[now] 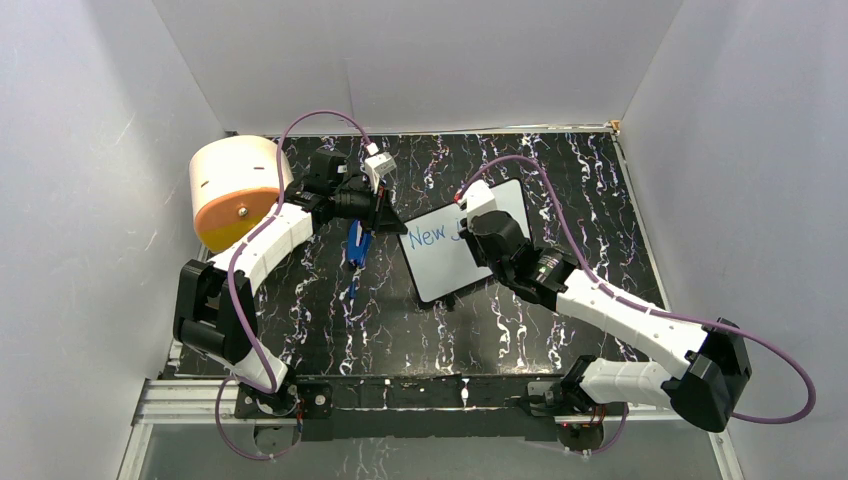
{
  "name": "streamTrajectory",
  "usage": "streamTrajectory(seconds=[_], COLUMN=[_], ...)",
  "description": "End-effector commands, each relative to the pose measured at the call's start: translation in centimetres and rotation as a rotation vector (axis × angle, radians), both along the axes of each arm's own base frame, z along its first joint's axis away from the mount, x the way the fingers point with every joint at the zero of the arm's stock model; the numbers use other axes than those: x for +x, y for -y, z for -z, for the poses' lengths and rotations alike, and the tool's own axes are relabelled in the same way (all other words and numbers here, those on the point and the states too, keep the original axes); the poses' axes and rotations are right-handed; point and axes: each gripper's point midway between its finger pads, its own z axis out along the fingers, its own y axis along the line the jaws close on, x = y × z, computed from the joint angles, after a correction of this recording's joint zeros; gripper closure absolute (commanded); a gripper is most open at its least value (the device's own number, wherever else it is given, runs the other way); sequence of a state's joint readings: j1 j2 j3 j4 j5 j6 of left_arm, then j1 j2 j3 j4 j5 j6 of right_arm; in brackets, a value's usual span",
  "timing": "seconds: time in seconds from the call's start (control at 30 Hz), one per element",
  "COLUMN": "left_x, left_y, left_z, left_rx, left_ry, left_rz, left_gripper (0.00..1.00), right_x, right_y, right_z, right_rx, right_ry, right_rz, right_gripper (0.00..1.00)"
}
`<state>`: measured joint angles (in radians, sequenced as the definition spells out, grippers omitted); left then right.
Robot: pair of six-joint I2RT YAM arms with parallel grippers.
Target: Write a sentence on the whiteboard
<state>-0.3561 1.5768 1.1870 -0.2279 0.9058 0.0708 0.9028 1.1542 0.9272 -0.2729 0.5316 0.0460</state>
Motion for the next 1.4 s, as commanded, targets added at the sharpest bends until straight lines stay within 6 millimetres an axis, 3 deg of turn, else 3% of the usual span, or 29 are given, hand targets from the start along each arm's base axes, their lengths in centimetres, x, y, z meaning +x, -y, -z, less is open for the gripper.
streamTrajectory(seconds=[0.0, 0.63, 1.37], left_x=[-0.3, -0.5, -0.4], left_y=[-0.2, -0.1, -0.1], left_z=[0.8, 0.8, 0.9], left_rx=[0.039, 0.033, 0.036], left_ry=[-0.005, -0.01, -0.011], left_rz=[0.01, 0.019, 0.018], left_gripper=[1.0, 1.0, 1.0], right_x=[1.4, 1.8, 0.2], right_y=[-0.8, -1.3, -0.6], right_z=[-3.0, -2.1, 0.5], right_rx=[0.068, 0.062, -0.009], right_ry=[0.072, 0.052, -0.048], right_rz=[0.009, -0.001, -0.031], right_gripper=[1.0, 1.0, 1.0])
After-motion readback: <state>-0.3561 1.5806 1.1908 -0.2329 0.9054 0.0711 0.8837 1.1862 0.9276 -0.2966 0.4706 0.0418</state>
